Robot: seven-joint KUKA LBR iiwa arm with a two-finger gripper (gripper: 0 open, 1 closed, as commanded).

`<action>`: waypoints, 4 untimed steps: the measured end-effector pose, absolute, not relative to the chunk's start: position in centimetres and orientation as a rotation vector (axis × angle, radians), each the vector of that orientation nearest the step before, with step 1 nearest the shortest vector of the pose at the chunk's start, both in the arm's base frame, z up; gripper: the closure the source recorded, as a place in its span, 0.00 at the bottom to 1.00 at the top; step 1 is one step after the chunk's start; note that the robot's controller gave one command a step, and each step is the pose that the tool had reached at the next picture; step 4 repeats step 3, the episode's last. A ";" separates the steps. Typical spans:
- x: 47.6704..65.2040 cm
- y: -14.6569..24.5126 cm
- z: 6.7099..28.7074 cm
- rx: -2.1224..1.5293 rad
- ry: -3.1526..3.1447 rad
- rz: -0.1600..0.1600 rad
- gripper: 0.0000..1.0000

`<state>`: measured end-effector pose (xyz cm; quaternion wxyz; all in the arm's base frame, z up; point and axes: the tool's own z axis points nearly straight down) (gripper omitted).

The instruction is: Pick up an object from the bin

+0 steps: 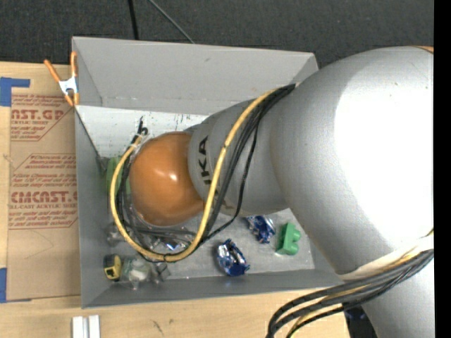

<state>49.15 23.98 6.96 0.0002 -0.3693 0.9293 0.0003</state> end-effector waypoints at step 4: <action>51.7 20.9 31.1 -1.393 2.802 -0.001 1.00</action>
Offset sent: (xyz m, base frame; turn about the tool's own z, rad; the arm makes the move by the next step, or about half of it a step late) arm 0.0000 0.0000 0.0000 0.0000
